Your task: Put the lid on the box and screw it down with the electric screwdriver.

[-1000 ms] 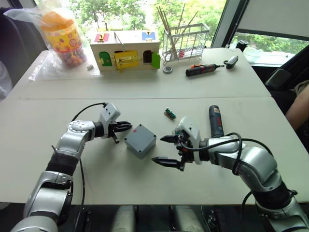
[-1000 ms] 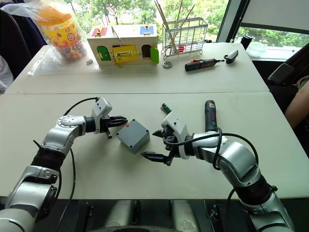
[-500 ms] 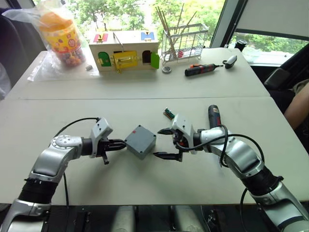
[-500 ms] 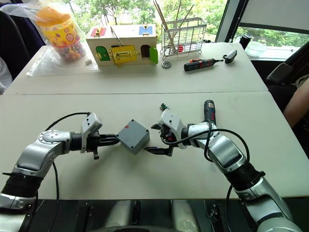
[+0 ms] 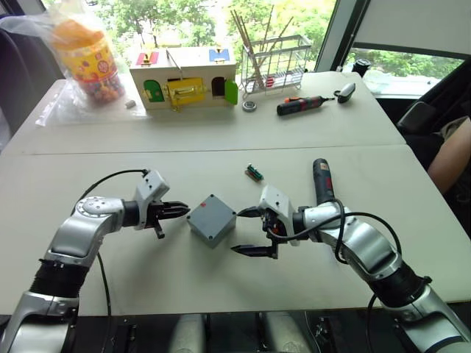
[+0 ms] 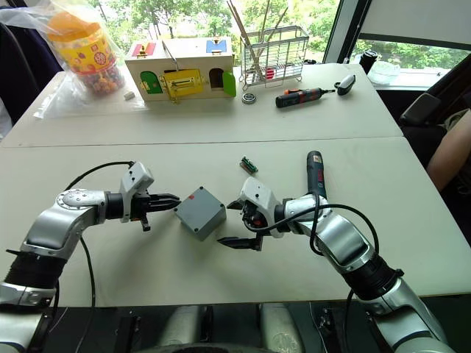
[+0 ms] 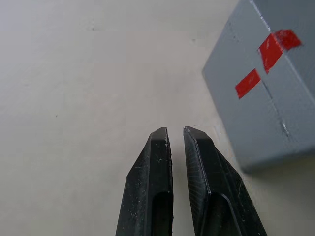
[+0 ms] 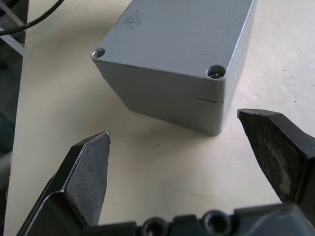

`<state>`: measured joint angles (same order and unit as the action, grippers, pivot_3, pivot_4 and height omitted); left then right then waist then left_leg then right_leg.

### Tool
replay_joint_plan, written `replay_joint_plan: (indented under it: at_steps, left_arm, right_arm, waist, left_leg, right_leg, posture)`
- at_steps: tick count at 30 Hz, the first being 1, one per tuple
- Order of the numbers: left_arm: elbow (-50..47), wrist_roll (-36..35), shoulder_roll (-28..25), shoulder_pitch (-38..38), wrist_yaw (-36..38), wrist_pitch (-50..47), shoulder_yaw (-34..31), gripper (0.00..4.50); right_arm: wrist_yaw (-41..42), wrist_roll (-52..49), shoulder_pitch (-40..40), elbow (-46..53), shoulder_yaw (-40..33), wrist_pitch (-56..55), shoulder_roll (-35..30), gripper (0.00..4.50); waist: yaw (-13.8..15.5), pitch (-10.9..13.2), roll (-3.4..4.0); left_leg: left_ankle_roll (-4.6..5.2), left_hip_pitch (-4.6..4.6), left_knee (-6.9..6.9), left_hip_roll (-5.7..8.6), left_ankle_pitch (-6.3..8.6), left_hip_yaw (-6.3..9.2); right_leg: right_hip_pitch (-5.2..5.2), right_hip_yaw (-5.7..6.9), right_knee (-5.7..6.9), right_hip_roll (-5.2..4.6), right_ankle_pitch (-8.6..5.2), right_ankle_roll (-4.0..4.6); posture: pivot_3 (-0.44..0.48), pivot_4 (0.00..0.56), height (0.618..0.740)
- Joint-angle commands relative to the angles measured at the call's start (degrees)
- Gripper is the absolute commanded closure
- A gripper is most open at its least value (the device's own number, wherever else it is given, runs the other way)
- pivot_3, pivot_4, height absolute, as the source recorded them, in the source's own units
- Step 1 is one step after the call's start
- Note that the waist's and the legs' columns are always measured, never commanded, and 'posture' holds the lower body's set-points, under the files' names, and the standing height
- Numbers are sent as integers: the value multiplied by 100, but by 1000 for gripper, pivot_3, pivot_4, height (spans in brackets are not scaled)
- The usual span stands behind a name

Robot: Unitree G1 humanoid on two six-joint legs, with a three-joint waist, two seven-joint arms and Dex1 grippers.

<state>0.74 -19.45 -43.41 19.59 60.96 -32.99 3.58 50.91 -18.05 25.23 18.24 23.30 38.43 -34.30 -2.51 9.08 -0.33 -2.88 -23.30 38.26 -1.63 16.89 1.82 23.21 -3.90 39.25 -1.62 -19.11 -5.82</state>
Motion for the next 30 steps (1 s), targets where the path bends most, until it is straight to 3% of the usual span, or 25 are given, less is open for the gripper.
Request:
replay_joint_plan:
  at_steps: [1,5,10,17,24,30]
  left_arm:
    - [-492,-263,-173,-214,377,-99,-22,4054]
    - [-784,-344,39,-320,299,-224,139,4054]
    - [-453,-170,551,-15,-138,-110,169,4054]
    - [-12,53,777,296,-256,211,231,4054]
    - [25,85,856,348,-243,264,243,4054]
    - [186,212,397,280,-244,339,-87,4054]
  right_arm:
    - [-40,109,82,14,-142,-145,59,54]
    - [-59,203,143,-74,-103,-190,161,54]
    - [0,138,75,126,-103,-59,198,54]
    - [-41,71,-37,354,-193,161,221,54]
    - [-212,120,-111,517,-201,411,212,54]
    - [-324,172,-153,532,-257,467,165,54]
  waist:
    - [3,0,0]
    - [57,0,0]
    - [108,0,-1]
    - [147,-1,-1]
    - [137,-1,-1]
    - [129,-1,-1]
  left_leg:
    - [0,0,0,-1,0,-1]
    - [0,-2,3,0,0,-1]
    - [0,-1,8,2,0,-1]
    - [0,-1,9,9,0,-1]
    - [0,-1,9,7,0,-1]
    - [0,-1,9,8,0,-1]
  right_leg:
    - [0,0,-1,-3,0,0]
    - [-4,0,-2,-8,0,0]
    - [-6,0,0,-8,0,0]
    - [-4,0,2,-4,0,0]
    - [-2,0,3,-2,0,0]
    - [-3,0,3,-3,0,0]
  posture:
    - [0,150,736]
    - [0,150,736]
    - [0,150,736]
    - [0,150,736]
    - [0,150,736]
    - [0,150,736]
